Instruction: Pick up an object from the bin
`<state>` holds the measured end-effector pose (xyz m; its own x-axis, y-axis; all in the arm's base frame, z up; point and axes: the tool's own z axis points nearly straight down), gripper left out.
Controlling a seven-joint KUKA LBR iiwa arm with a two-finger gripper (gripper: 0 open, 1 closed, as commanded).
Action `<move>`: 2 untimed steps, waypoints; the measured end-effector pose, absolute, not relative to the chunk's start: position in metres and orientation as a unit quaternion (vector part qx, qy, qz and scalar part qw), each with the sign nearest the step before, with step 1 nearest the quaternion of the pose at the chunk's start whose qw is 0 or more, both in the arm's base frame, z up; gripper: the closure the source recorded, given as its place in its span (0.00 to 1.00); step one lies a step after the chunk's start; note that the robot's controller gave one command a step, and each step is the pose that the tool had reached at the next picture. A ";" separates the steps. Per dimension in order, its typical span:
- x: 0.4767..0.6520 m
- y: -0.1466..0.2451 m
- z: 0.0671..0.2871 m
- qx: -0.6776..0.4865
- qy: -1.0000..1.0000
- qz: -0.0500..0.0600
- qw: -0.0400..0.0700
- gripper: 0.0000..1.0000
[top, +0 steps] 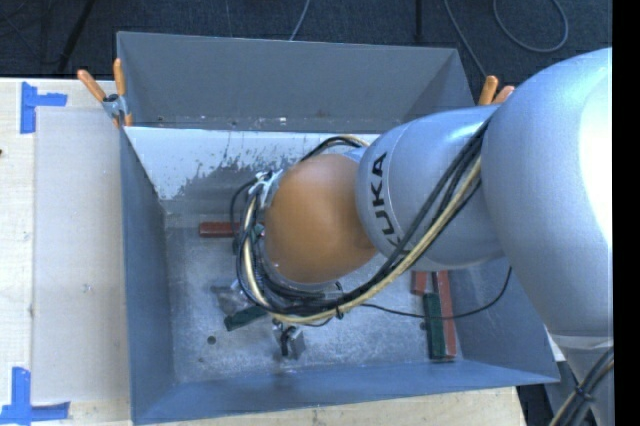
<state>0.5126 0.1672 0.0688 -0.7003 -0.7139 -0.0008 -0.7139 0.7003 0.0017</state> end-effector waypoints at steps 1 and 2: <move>0.513 0.166 0.069 -0.385 0.923 0.001 0.000 1.00; 0.527 0.202 0.117 -0.089 0.996 0.001 0.001 1.00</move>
Offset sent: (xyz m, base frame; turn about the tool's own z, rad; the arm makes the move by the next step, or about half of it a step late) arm 0.0000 0.0000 0.0000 0.0000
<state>0.5273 0.2016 0.1165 -0.9843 -0.1767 -0.0021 -0.1767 0.9843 0.0009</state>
